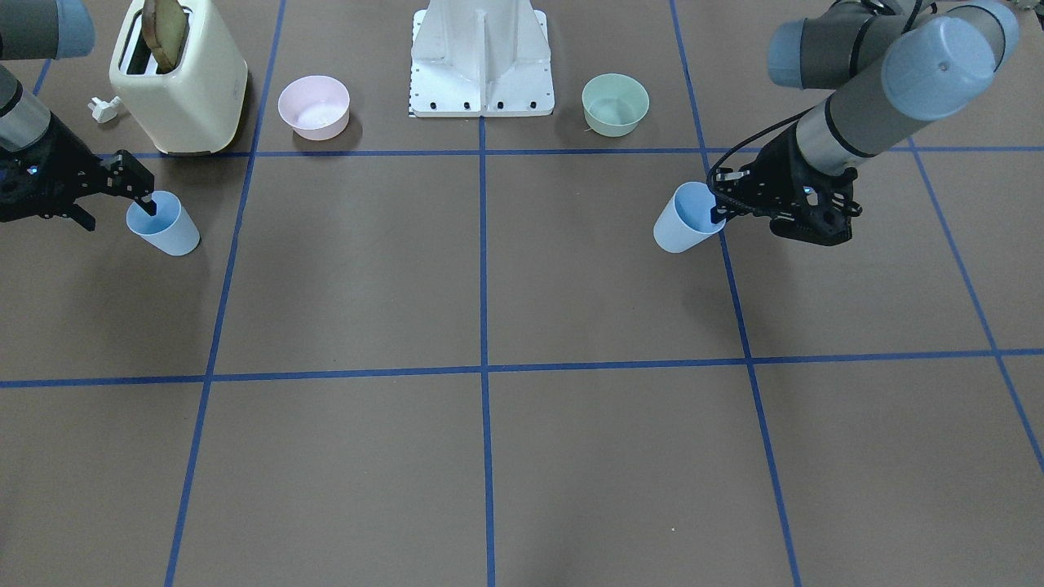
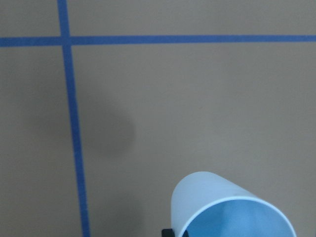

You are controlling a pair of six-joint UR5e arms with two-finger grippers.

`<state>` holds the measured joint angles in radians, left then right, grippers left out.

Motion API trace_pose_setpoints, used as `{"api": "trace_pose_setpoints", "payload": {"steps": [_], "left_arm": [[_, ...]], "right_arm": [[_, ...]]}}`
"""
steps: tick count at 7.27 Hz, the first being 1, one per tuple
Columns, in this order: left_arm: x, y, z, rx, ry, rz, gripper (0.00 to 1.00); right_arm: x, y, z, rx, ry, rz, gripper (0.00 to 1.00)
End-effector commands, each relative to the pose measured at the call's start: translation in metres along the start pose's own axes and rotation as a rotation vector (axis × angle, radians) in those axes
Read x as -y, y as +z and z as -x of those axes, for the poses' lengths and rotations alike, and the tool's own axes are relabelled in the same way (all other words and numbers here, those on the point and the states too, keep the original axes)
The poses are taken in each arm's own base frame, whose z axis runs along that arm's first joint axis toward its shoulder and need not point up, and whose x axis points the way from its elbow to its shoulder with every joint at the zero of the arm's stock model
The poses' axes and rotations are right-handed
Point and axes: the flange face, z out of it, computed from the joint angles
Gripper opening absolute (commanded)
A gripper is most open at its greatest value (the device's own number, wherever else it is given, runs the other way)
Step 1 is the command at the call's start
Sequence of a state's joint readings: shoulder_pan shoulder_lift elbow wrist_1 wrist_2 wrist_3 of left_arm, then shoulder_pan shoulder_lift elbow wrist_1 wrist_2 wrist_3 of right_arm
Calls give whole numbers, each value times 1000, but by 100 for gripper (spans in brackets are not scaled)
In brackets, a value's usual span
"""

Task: Stack blue cups with both arms
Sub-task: 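Carry the blue cup with the left gripper to the table center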

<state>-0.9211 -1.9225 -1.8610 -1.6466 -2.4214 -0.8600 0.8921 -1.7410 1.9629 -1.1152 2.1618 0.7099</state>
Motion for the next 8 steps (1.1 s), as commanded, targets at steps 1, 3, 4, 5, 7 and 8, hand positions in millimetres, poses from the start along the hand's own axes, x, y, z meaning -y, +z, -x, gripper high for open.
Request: {"api": "trace_pose_setpoints", "payload": {"steps": [1,3,4,5,7,8], "left_arm": [[33,-3,-60,45,0,-28,0],[45,16,-104,57,-25,-31,0],[42,33,-131,66,-34,-32,0],[35,47,-150,70,-40,-32,0],[36,62,-179,67,-58,-15,0],[37,72,-203,75,-82,-28,0]], "right_arm": [[0,0,0,0,0,1,91],[0,2,-1,-1,0,4,91],[-1,3,-3,-4,3,7,90],[-1,7,-6,-10,4,12,87],[-7,20,-7,-19,-4,39,87],[-9,28,-4,-23,-12,52,87]]}}
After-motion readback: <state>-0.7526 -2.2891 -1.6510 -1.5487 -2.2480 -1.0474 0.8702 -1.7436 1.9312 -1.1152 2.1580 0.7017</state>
